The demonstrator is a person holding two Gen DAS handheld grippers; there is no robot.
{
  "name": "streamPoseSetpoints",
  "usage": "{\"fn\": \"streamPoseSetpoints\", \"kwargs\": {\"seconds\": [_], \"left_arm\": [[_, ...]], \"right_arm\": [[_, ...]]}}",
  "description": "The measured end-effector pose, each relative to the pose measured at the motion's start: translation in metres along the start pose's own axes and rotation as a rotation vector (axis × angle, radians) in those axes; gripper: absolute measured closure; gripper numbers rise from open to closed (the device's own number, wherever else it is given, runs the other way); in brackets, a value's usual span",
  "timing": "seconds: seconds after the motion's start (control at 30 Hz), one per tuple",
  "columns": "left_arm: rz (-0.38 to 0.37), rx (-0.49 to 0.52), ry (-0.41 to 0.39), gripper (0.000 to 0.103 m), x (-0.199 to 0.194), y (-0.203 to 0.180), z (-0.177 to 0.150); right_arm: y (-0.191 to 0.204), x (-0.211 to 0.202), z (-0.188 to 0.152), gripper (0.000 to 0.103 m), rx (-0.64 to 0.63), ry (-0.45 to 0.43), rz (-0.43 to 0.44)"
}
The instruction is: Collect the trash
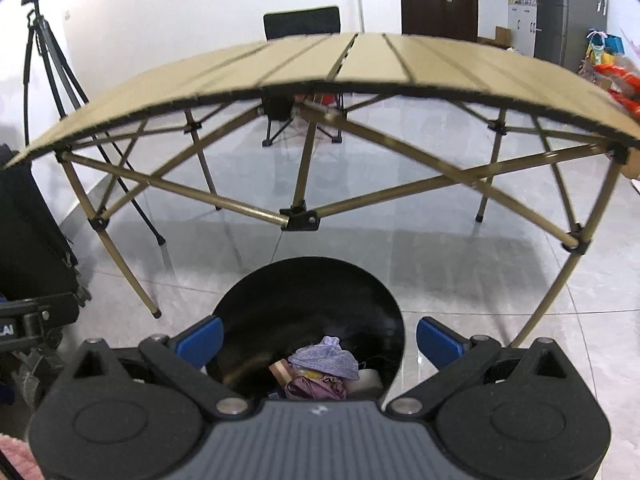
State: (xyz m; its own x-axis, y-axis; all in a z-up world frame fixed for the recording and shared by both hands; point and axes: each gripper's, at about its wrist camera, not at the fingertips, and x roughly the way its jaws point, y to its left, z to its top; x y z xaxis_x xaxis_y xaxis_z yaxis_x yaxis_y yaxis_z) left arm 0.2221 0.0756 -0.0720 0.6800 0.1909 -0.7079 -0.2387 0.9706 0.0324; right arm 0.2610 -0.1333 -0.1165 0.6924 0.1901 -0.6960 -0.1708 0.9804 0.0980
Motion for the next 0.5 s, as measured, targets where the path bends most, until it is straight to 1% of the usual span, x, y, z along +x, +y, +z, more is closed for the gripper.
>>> {"fn": "streamPoseSetpoints", "kwargs": {"seconds": [0.13, 0.23, 0.5], "left_arm": [[-0.015, 0.023, -0.032, 0.0, -0.028, -0.008, -0.004], [-0.043, 0.034, -0.05, 0.0, -0.048, -0.011, -0.011], [-0.078, 0.092, -0.075, 0.0, -0.091, -0.018, -0.04]], "right_arm": [[-0.006, -0.035, -0.008, 0.0, -0.016, -0.029, 0.007], [-0.011, -0.062, -0.016, 0.0, -0.029, -0.048, 0.017], [-0.018, -0.128, -0.039, 0.0, -0.062, -0.105, 0.047]]}}
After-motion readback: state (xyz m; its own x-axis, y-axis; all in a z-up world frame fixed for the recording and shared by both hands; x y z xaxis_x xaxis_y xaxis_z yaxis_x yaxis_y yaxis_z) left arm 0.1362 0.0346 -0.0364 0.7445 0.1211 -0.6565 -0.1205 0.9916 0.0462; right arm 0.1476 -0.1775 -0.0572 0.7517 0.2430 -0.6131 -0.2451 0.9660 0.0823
